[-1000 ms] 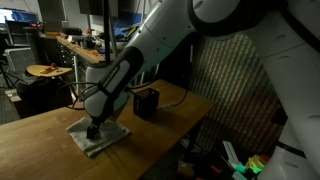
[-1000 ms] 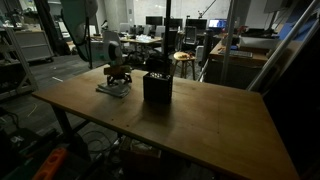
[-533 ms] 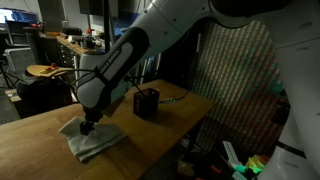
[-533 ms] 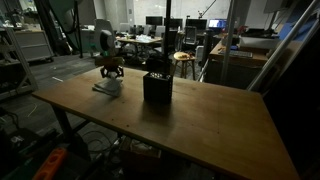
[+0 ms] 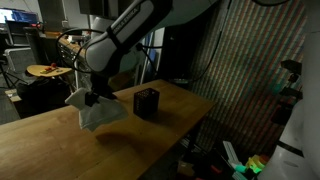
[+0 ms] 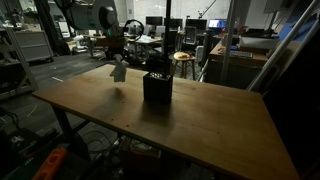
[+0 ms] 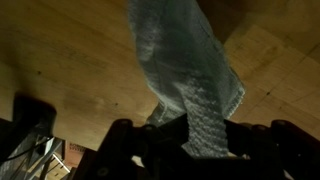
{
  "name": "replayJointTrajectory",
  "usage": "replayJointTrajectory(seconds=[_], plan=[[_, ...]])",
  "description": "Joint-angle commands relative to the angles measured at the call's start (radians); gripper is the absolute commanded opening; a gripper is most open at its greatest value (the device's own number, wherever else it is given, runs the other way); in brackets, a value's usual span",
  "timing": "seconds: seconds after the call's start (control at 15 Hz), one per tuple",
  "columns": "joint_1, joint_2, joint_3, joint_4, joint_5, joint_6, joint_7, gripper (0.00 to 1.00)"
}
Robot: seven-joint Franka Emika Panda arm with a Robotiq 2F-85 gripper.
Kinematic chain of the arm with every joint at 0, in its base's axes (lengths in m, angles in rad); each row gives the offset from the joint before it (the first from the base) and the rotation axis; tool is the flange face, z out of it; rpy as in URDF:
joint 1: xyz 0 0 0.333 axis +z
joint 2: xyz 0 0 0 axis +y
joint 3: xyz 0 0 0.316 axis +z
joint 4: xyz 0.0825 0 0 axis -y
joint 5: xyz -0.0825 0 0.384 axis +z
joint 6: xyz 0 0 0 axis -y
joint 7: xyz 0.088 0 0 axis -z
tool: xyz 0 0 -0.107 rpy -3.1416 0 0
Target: Put the towel in the box
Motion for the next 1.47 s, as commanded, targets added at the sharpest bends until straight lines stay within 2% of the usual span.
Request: replayJointTrajectory(seconds=[0.0, 0.4, 0.8, 1.07, 1.4], plan=[[-0.026, -0.112, -0.045, -0.052, -0.008, -0.005, 0.031, 0.13], [-0.086, -0.142, -0.166, -0.016, -0.059, -0.024, 0.089, 0.13], [-0.133, -0.137, -0.245, -0.026, -0.116, -0.05, 0.159, 0.13], [-0.144, -0.128, -0.27, -0.037, -0.134, -0.061, 0.201, 0.13], [-0.136, -0.102, -0.263, -0.061, -0.138, -0.061, 0.219, 0.13]])
